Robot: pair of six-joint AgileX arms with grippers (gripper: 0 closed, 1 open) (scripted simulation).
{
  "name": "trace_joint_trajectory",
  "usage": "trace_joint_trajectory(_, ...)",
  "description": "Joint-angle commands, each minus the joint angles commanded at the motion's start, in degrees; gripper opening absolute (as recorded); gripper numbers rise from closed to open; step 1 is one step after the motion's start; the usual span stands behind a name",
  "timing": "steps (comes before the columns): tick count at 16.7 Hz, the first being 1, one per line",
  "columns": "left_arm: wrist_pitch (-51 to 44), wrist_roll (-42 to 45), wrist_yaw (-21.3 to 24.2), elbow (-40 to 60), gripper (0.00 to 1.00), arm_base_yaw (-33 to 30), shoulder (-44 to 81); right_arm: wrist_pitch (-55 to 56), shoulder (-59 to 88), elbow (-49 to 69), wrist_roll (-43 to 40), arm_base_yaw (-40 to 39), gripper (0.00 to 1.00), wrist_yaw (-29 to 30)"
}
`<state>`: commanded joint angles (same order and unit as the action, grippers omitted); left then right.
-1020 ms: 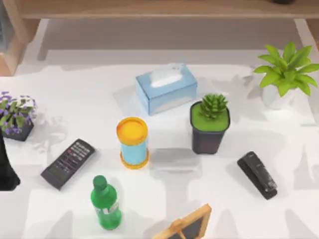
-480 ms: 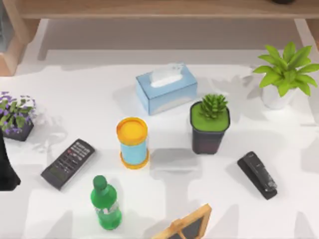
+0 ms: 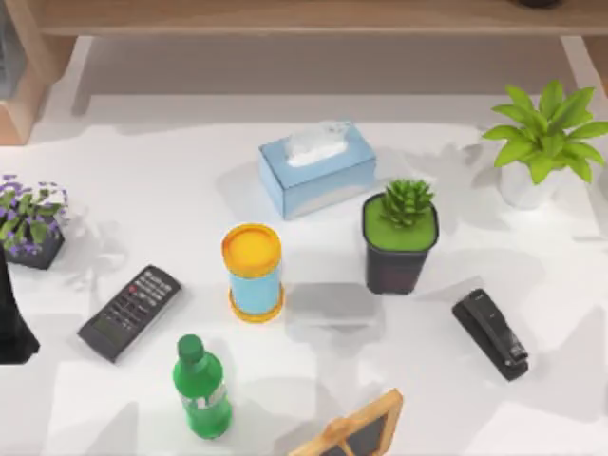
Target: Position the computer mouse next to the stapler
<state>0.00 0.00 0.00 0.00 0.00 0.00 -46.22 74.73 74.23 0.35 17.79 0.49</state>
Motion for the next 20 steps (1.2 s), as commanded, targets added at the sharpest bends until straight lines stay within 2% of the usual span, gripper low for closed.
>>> trace_joint_trajectory(5,0.0,0.0,0.0,0.0,1.0,0.0,0.0,-15.8,35.1,33.1,-1.4,3.0,1.0,0.2)
trace_joint_trajectory(10,0.0,0.0,0.0,0.0,1.0,0.0,0.0,-26.7,61.0,55.7,-3.0,3.6,1.0,0.3)
trace_joint_trajectory(15,0.0,0.0,0.0,0.0,1.0,0.0,0.0,-31.0,72.8,66.0,-3.1,3.0,1.0,-0.1)
trace_joint_trajectory(20,0.0,0.0,0.0,0.0,1.0,0.0,0.0,-31.1,73.7,67.2,-3.0,2.9,1.0,-0.3)
